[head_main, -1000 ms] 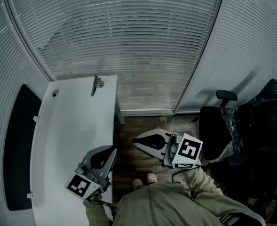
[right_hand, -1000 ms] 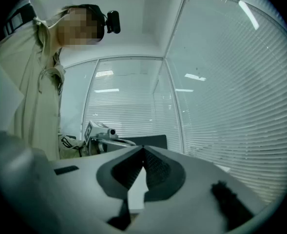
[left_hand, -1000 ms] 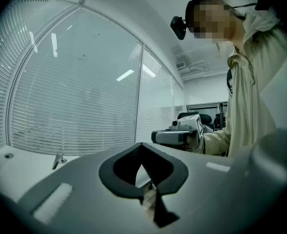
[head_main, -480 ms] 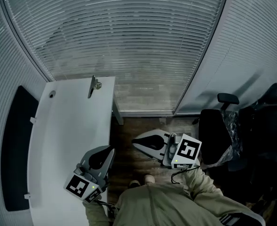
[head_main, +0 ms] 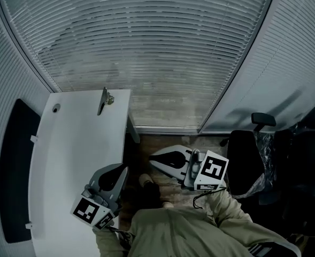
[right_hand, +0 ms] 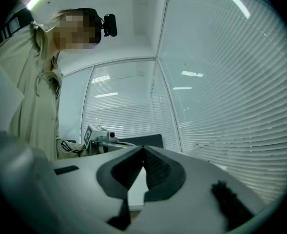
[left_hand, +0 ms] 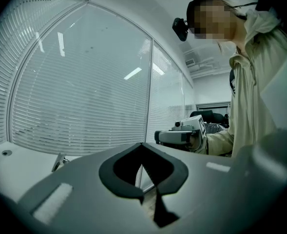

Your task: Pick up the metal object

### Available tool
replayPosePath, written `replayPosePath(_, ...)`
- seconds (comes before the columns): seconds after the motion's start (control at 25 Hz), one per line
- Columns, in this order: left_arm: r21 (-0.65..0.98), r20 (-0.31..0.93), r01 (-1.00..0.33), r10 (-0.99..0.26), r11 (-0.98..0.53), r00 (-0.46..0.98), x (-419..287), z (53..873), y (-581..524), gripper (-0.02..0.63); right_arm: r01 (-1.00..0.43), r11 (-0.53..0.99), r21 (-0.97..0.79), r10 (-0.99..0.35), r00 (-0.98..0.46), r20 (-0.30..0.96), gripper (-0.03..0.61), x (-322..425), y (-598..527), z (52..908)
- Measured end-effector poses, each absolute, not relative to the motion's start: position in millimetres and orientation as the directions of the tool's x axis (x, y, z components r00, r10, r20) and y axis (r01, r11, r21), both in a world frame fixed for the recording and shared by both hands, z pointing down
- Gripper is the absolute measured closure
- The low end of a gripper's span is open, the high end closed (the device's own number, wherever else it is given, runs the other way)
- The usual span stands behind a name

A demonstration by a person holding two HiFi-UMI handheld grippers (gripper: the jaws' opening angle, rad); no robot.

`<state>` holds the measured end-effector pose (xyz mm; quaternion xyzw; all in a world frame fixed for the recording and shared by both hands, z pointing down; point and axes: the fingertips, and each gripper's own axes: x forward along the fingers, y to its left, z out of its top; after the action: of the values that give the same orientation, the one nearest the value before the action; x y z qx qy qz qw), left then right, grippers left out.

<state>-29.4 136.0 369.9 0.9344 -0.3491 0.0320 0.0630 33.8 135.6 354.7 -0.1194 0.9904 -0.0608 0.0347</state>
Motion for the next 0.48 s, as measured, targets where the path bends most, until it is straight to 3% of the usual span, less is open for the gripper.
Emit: replayPosePath(0.48,0.137,0.110,-0.649,-0.640,-0.748,0.760,-62.7,378.9,12.5,0.607,-0.240,0.960,-0.145,-0.246,-0.969,-0.022,0.575,-3.7,14.0,355.8)
